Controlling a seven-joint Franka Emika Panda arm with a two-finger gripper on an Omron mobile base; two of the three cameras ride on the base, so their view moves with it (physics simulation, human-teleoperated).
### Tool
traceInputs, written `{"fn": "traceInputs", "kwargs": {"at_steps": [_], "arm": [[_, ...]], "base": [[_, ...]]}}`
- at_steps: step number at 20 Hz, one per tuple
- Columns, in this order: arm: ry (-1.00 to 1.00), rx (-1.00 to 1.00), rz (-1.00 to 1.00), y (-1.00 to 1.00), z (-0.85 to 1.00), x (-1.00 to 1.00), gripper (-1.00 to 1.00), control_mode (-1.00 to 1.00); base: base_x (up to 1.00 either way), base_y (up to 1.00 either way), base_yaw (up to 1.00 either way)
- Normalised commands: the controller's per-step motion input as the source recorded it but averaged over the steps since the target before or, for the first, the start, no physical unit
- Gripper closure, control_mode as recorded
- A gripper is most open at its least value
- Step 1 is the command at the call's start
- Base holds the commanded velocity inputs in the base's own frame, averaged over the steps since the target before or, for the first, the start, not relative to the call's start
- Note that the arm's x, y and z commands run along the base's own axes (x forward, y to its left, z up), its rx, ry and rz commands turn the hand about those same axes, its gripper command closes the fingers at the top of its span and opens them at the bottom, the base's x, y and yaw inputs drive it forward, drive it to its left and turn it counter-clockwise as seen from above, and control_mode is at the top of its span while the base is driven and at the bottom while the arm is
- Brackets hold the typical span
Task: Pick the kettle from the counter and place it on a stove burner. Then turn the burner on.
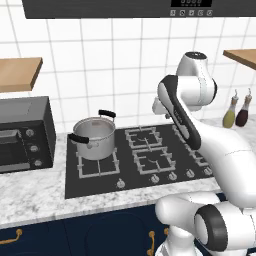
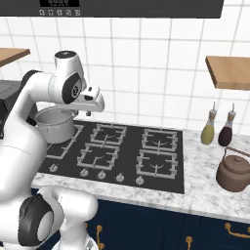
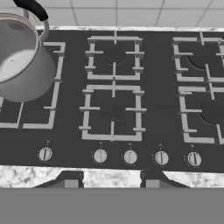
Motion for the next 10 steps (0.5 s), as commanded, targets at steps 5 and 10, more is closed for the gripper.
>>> {"fn": "traceInputs", "kwargs": {"at_steps": [5, 10], "arm": [[0.02, 0.0, 0.0, 0.0, -0.04, -0.1, -1.0, -1.0], [-0.01, 0.0, -0.22, -0.19, 0.0, -0.7, -1.0, -1.0]], "base": [[0.0, 0.0, 0.0], [0.0, 0.0, 0.0]]}}
